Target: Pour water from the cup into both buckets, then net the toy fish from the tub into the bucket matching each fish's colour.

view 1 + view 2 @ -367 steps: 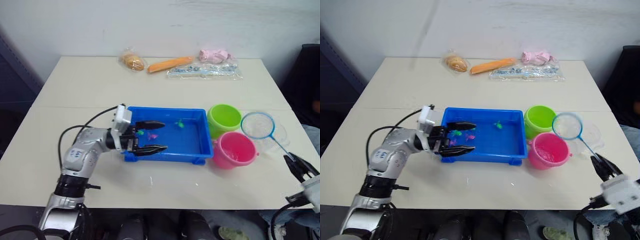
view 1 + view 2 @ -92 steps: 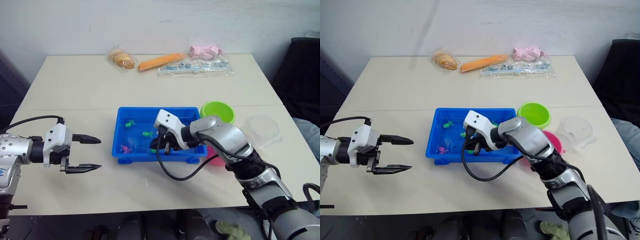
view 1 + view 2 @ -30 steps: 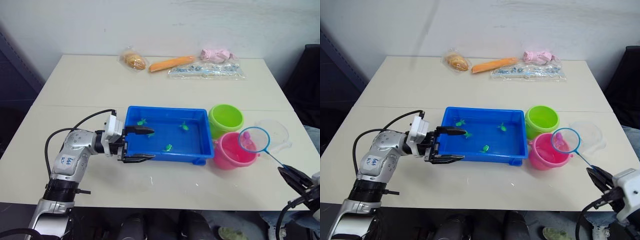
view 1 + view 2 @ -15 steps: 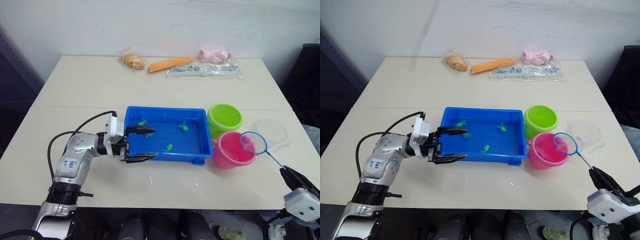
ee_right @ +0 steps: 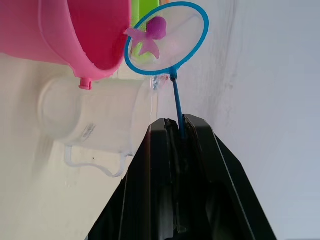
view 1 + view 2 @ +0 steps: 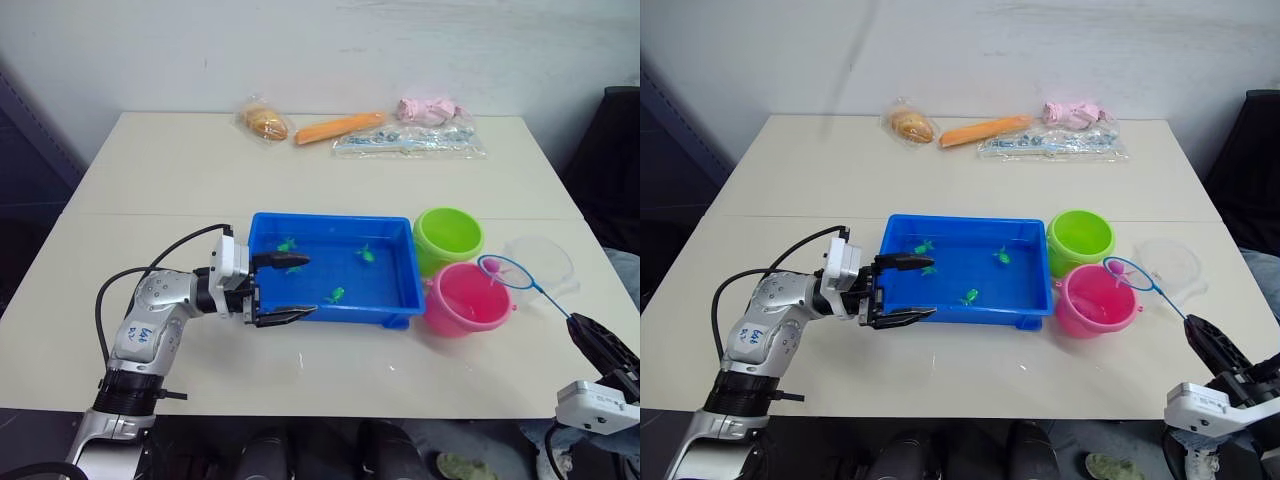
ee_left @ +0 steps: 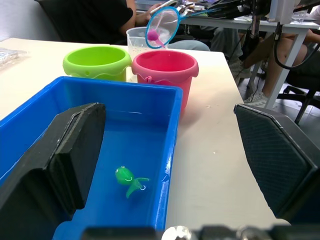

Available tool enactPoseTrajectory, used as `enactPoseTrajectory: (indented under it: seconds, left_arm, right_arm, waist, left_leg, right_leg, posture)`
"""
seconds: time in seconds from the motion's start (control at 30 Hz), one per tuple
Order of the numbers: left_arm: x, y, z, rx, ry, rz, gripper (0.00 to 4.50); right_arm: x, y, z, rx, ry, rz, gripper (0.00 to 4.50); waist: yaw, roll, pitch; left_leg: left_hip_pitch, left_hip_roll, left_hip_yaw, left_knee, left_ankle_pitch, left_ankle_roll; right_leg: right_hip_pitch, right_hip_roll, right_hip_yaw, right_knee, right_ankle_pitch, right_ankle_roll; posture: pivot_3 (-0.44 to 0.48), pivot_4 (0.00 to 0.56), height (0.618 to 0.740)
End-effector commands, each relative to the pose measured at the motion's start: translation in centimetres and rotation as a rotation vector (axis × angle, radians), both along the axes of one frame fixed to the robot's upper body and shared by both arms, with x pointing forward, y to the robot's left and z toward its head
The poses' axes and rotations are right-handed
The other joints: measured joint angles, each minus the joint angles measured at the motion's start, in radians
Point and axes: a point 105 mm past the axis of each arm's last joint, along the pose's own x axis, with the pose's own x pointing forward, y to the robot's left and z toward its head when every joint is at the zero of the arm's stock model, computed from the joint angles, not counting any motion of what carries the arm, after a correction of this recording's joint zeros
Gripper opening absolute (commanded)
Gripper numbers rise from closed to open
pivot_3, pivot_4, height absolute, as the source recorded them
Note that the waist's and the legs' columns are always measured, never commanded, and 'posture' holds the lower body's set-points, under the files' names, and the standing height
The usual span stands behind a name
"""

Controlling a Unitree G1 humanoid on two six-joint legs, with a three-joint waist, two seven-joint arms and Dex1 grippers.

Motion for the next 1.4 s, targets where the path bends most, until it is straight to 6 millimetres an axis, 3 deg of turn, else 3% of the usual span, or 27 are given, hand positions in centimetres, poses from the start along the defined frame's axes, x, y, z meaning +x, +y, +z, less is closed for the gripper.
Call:
enactPoseTrajectory:
  seconds: [0.03,0.27,0.43,0.87,1.0,1.2,1.27,1.33,1.4]
  left_arm:
    - [-0.3,-0.1,0.6,-0.008,-0.040,-0.001,4.43]
    - [-0.2,-0.1,0.6,-0.004,-0.042,-0.001,4.43]
    - [0.0,0.0,0.8,-0.005,-0.044,0.004,4.43]
    - [0.1,-0.2,0.9,-0.008,-0.048,0.005,4.43]
    - [0.1,-0.1,0.8,-0.009,-0.047,0.008,4.43]
    - [0.2,-0.3,0.9,-0.010,-0.048,0.009,4.43]
    - [0.3,-0.3,0.7,-0.005,-0.040,0.012,4.43]
    - [0.2,-0.4,0.6,0.003,-0.036,0.001,4.43]
    - [0.3,-0.2,0.7,0.006,-0.042,0.002,4.43]
  right_arm:
    - [-0.1,-0.1,0.3,-0.029,-0.020,-0.005,0.00]
    - [-0.3,1.2,-1.1,-0.014,-0.009,0.019,0.00]
    - [-0.6,-0.5,-0.5,-0.025,-0.049,-0.066,0.00]
    - [-0.3,1.1,-1.4,0.022,-0.044,-0.012,0.00]
    - [-0.1,0.1,-0.9,0.017,-0.089,-0.042,0.00]
    - [0.5,0.2,-0.8,0.029,-0.115,-0.034,0.00]
    - [0.5,3.1,-2.4,0.023,-0.024,0.122,0.00]
    - [0.7,2.9,-2.5,0.053,-0.021,0.111,0.00]
    - [1.4,0.3,-1.1,0.029,-0.092,0.000,0.00]
  waist:
    - [-0.003,0.000,0.000]
    - [-0.013,0.000,0.000]
    - [-0.013,0.000,0.000]
    - [-0.013,0.000,0.000]
    - [-0.013,0.000,0.000]
    - [-0.013,0.000,0.000]
    - [-0.014,0.000,0.000]
    - [-0.014,0.000,0.000]
    - [-0.013,0.000,0.000]
  left_leg:
    - [0.000,0.000,0.000,0.000,0.000,0.000]
    - [0.000,0.000,0.000,0.000,0.000,0.000]
    - [0.000,0.000,0.000,0.000,0.000,0.000]
    - [0.000,0.000,0.000,0.000,0.000,0.000]
    - [0.000,0.000,0.000,0.000,0.000,0.001]
    - [0.000,0.000,0.000,0.000,0.000,0.000]
    - [0.000,0.000,0.000,0.000,0.000,0.001]
    - [0.000,0.000,0.000,0.000,0.001,0.001]
    - [0.000,0.000,0.000,0.000,0.001,0.000]
  right_leg:
    - [0.000,0.000,0.000,0.000,0.000,0.000]
    - [0.000,0.000,0.000,0.000,0.000,0.000]
    - [0.000,-0.001,0.000,0.000,0.000,0.000]
    - [0.000,-0.001,0.000,0.001,0.000,0.000]
    - [0.000,-0.001,0.000,0.001,0.000,0.000]
    - [0.000,-0.001,0.000,0.001,0.000,0.000]
    - [0.000,-0.001,0.000,0.001,0.000,0.000]
    - [0.000,-0.001,0.000,0.001,0.000,0.000]
    - [0.000,-0.001,0.000,0.001,0.000,0.000]
  posture:
    - [0.000,0.150,0.740]
    - [0.000,0.150,0.740]
    - [0.000,0.150,0.740]
    - [0.000,0.150,0.740]
    - [0.000,0.150,0.740]
    - [0.000,0.150,0.740]
    - [0.000,0.150,0.740]
    - [0.000,0.150,0.740]
    - [0.000,0.150,0.740]
